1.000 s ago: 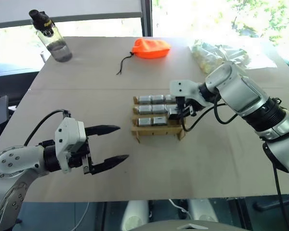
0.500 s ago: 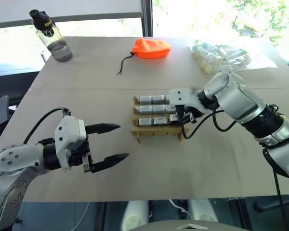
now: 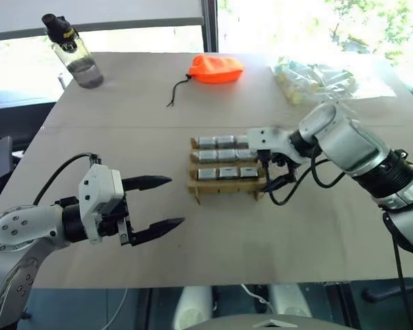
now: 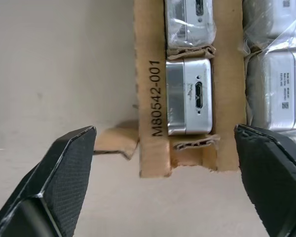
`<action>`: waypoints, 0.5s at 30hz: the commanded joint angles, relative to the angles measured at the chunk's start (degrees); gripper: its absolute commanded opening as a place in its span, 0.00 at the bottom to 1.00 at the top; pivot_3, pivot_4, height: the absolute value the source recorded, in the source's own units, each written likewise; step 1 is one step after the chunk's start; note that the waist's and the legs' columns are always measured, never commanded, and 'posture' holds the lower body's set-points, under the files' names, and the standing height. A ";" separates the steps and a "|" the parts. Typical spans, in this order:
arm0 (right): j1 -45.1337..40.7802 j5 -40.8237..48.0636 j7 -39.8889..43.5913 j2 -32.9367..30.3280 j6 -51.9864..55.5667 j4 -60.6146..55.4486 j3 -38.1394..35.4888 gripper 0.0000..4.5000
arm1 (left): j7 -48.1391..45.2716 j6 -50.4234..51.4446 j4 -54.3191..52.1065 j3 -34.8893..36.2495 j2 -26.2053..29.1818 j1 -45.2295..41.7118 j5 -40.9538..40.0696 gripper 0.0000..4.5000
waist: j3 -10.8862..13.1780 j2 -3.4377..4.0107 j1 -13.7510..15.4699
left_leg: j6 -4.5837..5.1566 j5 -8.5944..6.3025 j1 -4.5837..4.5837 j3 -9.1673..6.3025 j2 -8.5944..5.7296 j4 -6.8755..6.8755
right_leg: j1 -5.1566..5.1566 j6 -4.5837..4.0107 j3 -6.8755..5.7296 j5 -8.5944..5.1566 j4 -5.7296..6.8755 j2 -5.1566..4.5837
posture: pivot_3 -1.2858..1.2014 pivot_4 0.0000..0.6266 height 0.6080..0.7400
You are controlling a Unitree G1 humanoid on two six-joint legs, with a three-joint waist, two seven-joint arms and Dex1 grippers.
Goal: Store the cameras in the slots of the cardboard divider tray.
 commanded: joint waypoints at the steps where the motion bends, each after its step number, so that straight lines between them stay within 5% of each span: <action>1: 1.91 5.89 2.06 -4.08 2.52 -6.02 -7.87 0.99 | 1.16 0.05 -1.62 1.49 -1.04 1.15 -1.27 0.99 | -0.01 -0.01 0.03 | 0.00 0.00 -0.01 0.00 0.00 0.00 | 0.00 0.00 -0.01 0.00 -0.02 -0.01 | 0.52 0.24 0.89; 10: 26.59 17.18 -2.74 -14.07 -0.79 -8.75 -31.25 0.99 | 9.94 3.73 -3.28 3.68 -6.67 12.14 1.93 0.99 | -0.07 -0.15 0.38 | 0.01 -0.01 0.03 -0.01 0.00 0.00 | 0.07 0.00 0.03 0.00 -0.04 -0.07 | 0.52 0.24 0.89; 15: 43.63 21.37 -7.98 -7.37 -20.62 -3.73 -50.18 0.99 | 12.62 -4.43 3.70 1.50 -12.93 15.48 10.67 0.99 | -0.10 -0.20 0.59 | 0.02 -0.01 0.30 0.07 0.02 -0.01 | 0.29 -0.01 0.21 -0.01 -0.03 0.05 | 0.52 0.24 0.89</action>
